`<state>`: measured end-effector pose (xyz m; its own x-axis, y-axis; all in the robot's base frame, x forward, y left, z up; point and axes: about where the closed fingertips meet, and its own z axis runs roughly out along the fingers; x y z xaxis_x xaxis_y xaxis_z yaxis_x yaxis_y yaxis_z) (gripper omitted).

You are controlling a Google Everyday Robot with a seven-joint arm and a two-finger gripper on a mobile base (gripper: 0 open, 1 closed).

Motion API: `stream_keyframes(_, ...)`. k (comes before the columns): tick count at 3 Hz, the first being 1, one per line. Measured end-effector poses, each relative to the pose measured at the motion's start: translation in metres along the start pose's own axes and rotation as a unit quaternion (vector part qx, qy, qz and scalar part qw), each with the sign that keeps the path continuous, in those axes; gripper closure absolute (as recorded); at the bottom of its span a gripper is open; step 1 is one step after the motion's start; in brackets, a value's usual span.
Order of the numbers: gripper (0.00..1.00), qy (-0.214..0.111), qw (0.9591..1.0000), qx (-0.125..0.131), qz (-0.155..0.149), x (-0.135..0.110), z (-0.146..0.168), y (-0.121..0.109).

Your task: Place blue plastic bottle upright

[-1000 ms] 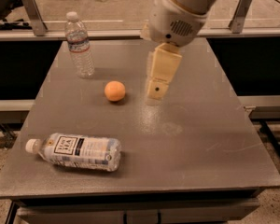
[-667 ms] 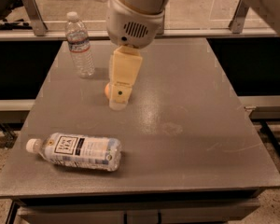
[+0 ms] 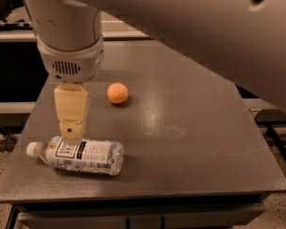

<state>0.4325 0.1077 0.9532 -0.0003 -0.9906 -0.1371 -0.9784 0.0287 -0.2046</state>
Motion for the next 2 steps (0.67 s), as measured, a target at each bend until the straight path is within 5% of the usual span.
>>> stream_keyframes(1,0.00,-0.010,0.9999,0.004,-0.001,-0.004,-0.004,0.002)
stream_keyframes(2,0.00,-0.031,0.9993,-0.020,-0.011,-0.030,0.014,0.013)
